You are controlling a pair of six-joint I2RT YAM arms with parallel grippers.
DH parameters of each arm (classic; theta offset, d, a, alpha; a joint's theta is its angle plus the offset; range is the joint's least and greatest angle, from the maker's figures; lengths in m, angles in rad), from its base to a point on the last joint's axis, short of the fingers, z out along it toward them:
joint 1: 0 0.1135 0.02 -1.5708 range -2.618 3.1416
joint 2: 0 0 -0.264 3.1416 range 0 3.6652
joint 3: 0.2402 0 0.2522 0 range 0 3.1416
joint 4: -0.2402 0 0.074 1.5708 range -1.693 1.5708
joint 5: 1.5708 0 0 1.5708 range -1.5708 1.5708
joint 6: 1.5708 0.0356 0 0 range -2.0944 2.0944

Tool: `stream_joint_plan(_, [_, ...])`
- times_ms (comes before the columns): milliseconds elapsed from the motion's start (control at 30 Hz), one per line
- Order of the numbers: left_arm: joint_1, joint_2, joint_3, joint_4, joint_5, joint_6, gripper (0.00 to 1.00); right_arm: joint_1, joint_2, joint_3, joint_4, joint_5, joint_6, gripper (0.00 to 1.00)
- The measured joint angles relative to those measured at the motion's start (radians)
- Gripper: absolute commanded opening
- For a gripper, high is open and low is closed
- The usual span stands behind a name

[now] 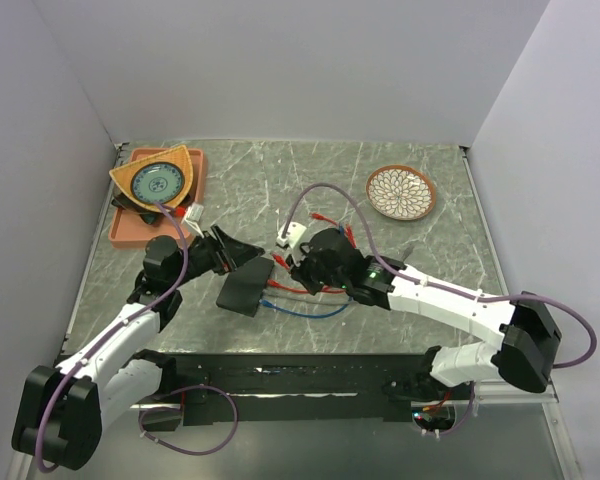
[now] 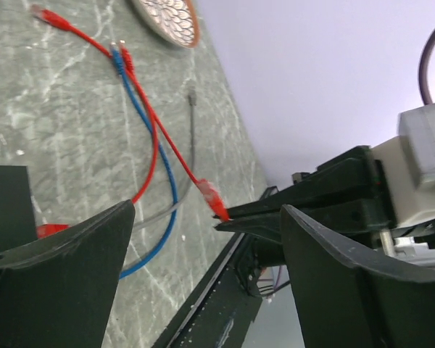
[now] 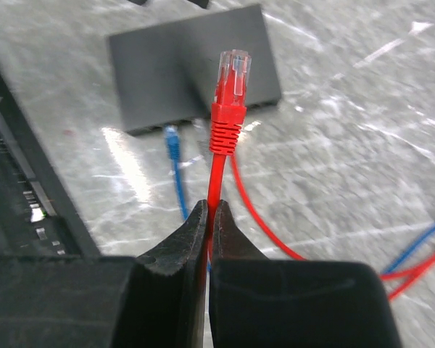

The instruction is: Insert the plug into the switch port

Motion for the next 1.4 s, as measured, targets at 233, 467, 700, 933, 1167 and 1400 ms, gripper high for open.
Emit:
stream_joint_plan(233, [-0.016,0.016,0.000,0.023,0.023,-0.014,0.79,0.099,0.046,0.033,-0.036,0.235,-0.029,0.00])
stream_joint_plan(467, [-0.048,0.053,0.000,0.023,0.019,-0.014,0.72,0.156,0.065,0.063,-0.045,0.367,-0.049,0.00])
stream_joint_plan(700, [-0.058,0.074,0.000,0.024,0.016,-0.015,0.65,0.203,0.095,0.094,-0.052,0.438,-0.073,0.00])
stream_joint_plan(933, [-0.061,0.085,0.000,0.039,0.016,-0.021,0.51,0.238,0.110,0.097,-0.063,0.472,-0.087,0.00])
stream_joint_plan(1167, [-0.063,0.092,0.000,0.039,0.015,-0.023,0.36,0.263,0.114,0.102,-0.072,0.485,-0.102,0.00])
stream_joint_plan(1400, [-0.064,0.093,0.000,0.043,0.016,-0.033,0.01,0.273,0.129,0.109,-0.076,0.495,-0.116,0.00])
